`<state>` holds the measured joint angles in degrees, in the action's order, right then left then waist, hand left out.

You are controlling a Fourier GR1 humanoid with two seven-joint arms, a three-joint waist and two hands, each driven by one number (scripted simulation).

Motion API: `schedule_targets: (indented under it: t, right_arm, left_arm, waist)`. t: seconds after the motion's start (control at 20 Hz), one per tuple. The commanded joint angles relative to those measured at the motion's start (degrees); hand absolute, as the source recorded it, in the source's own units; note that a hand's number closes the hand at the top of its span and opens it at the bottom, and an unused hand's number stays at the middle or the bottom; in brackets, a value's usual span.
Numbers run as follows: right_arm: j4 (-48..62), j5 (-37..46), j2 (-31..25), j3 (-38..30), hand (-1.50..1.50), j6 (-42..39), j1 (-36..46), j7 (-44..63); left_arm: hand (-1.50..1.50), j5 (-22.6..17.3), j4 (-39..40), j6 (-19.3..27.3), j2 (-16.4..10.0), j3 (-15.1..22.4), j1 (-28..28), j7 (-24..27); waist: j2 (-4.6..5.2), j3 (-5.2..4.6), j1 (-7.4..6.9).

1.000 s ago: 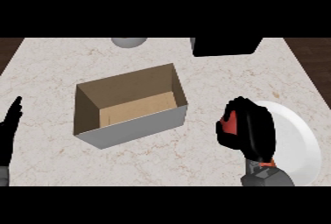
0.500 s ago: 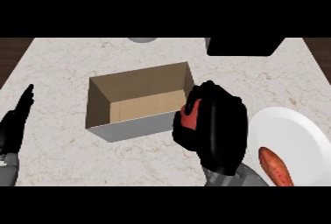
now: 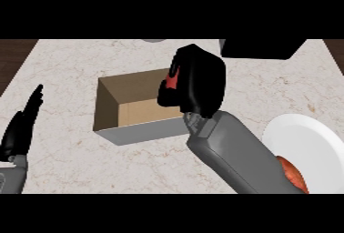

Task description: Pick the bell pepper from the plate and place it in the cardboard box

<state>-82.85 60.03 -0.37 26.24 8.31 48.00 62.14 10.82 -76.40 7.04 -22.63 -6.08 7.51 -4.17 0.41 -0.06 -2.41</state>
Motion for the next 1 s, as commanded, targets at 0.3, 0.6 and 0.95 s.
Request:
schedule_targets:
  t: [0.3,0.6,0.95]
  right_arm:
    - [29.2,-6.0,0.4,-3.1,1.50,17.9,10.8,2.2]
    - [35.1,-16.5,0.4,-4.0,-1.50,27.3,9.5,-0.6]
    - [43.6,-23.7,0.3,0.1,-1.50,36.8,16.0,-7.1]
  left_arm:
    - [0.00,1.6,-1.3,0.2,0.4,0.8,1.2,-1.5]
    - [0.00,1.2,0.8,-0.7,0.0,0.2,2.9,-0.3]
    - [0.00,0.8,3.0,-1.4,0.1,-0.8,4.4,1.0]
  waist:
    - [0.48,0.02,-1.14]
    - [0.84,0.03,-1.87]
    - [0.66,0.02,-1.68]
